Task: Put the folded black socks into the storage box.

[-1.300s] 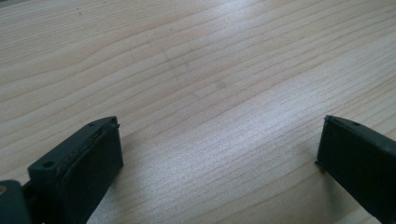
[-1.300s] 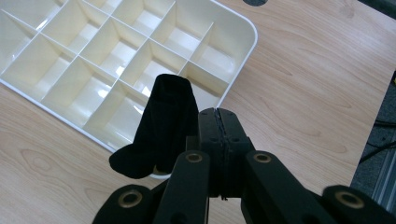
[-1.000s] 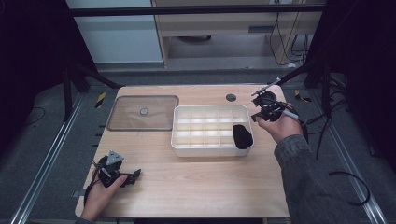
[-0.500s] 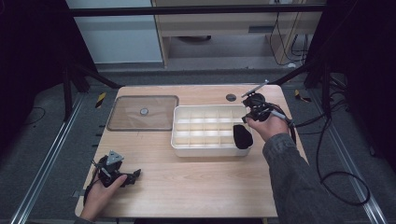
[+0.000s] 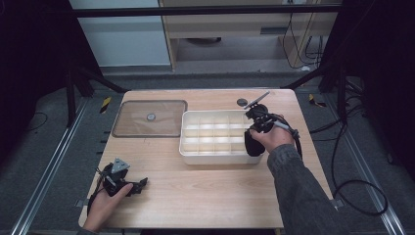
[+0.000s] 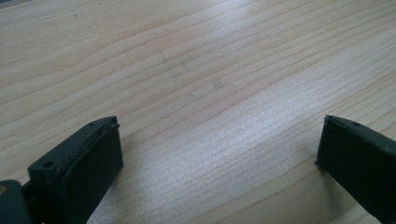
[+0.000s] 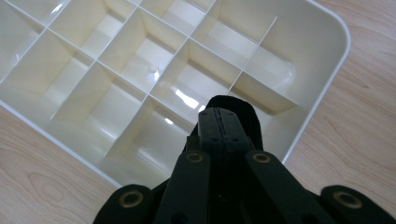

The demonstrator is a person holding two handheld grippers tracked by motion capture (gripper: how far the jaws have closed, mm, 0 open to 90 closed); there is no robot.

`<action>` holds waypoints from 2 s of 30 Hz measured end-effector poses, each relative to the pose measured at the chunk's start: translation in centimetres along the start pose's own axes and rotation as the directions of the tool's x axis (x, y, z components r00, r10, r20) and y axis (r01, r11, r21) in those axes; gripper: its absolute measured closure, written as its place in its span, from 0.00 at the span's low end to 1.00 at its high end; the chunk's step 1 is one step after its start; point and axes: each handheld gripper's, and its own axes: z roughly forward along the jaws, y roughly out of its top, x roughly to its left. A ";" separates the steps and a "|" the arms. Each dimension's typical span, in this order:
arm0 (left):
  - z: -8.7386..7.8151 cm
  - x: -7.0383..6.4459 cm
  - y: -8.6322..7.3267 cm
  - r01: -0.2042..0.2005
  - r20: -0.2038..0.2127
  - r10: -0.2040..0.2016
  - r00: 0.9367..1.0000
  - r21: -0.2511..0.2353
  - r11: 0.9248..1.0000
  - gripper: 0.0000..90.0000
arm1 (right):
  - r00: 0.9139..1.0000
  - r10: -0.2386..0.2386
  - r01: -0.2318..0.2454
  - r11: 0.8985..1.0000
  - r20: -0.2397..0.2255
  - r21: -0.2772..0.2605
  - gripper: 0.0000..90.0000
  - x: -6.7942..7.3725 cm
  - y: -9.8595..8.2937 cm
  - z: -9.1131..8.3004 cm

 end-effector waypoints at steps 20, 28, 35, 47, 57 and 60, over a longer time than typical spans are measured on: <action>0.0 0.0 0.0 -0.005 0.004 0.005 1.000 0.000 1.000 0.00 | 1.000 0.027 -0.027 0.999 0.004 0.019 1.00 -1.3 -1.5 1.9; 0.0 0.0 0.0 -0.004 0.003 0.004 1.000 0.000 1.000 0.00 | 0.999 0.031 -0.032 0.999 0.017 0.022 1.00 -1.4 -2.4 2.1; 0.0 0.0 0.0 -0.005 0.003 0.004 1.000 0.000 1.000 0.00 | 0.998 0.057 -0.057 0.998 0.006 0.028 1.00 -1.2 -3.1 2.4; 0.0 0.0 0.0 -0.004 0.003 0.004 1.000 0.000 1.000 0.00 | 0.999 0.042 -0.043 0.999 0.007 0.034 1.00 -1.0 -3.5 2.8; 0.0 0.0 0.0 -0.003 0.001 0.003 1.000 0.000 1.000 0.00 | 0.999 0.052 -0.053 0.998 0.004 0.030 1.00 -0.9 -3.8 3.0; 0.0 0.0 0.0 -0.005 0.000 0.005 1.000 0.000 1.000 0.00 | 0.999 0.048 -0.048 0.999 -0.003 0.026 1.00 -0.9 -4.0 3.0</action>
